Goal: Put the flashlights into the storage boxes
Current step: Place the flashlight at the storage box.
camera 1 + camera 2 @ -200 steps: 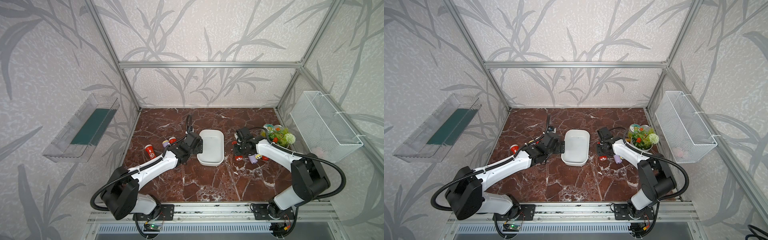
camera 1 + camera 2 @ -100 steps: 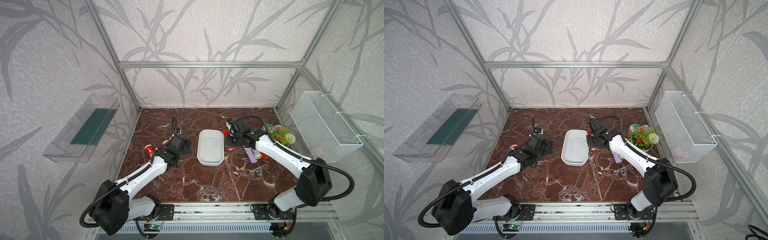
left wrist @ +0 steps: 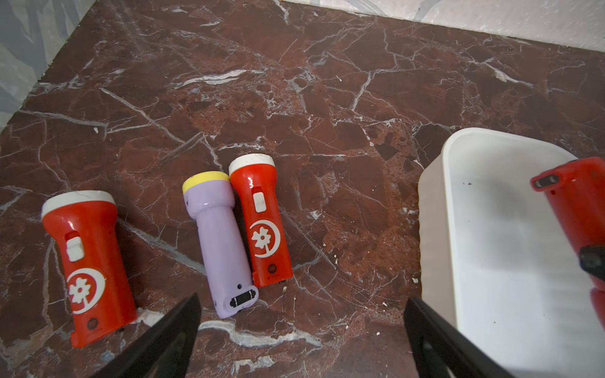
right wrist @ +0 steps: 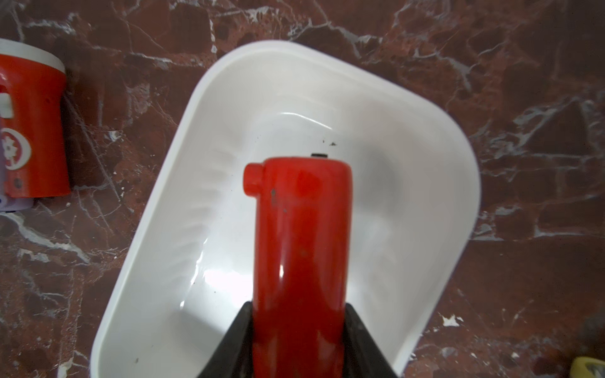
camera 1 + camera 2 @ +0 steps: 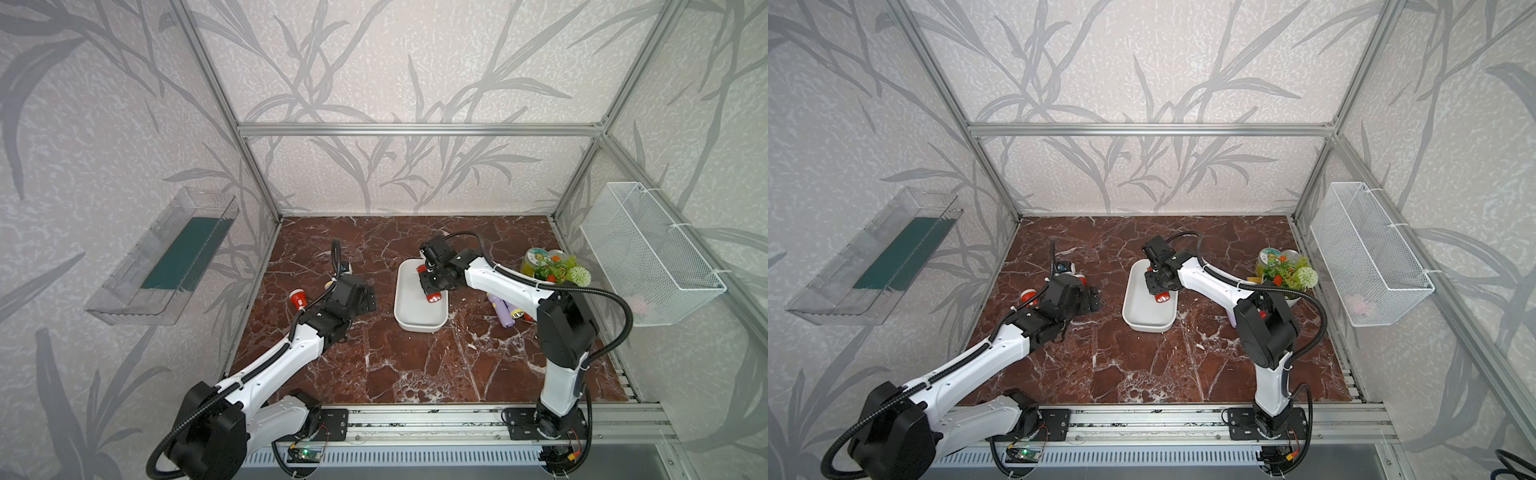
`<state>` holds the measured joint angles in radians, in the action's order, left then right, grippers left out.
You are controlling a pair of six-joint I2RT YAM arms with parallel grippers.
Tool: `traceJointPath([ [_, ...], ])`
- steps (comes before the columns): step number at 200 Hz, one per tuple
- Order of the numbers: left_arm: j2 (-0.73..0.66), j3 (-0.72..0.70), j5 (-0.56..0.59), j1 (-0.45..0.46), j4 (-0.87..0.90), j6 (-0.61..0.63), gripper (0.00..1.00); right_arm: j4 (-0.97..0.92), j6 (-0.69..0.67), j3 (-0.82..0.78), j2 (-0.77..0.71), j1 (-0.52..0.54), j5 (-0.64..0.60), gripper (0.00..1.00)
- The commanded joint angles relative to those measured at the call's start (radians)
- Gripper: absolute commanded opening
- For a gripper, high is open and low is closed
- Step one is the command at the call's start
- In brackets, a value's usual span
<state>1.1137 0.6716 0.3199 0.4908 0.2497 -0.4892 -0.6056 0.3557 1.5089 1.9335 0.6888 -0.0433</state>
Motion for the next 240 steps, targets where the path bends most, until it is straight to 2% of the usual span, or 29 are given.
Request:
traceJointPath([
  [1, -0.019, -0.014, 0.003, -0.010, 0.002, -0.006, 0.99, -0.005, 0.018, 0.058, 0.049, 0.010, 0.023, 0.37],
  [93, 0.023, -0.010, -0.013, -0.033, -0.020, 0.006, 0.99, -0.026, 0.012, 0.191, 0.233, 0.010, 0.049, 0.37],
  [154, 0.031, -0.004, -0.022, -0.036, -0.030, 0.009, 0.99, -0.033, 0.004, 0.217, 0.273, 0.010, 0.047, 0.37],
  [201, 0.029, 0.009, -0.064, -0.037, -0.026, 0.011, 0.99, -0.031, 0.002, 0.209, 0.249, 0.009, 0.057, 0.49],
  [224, 0.020, 0.016, -0.117, -0.036, -0.026, 0.013, 0.99, -0.024, 0.001, 0.188, 0.202, 0.011, 0.056, 0.55],
  [240, 0.015, 0.021, -0.173, -0.036, -0.030, 0.021, 0.99, -0.022, -0.001, 0.174, 0.165, 0.011, 0.059, 0.55],
])
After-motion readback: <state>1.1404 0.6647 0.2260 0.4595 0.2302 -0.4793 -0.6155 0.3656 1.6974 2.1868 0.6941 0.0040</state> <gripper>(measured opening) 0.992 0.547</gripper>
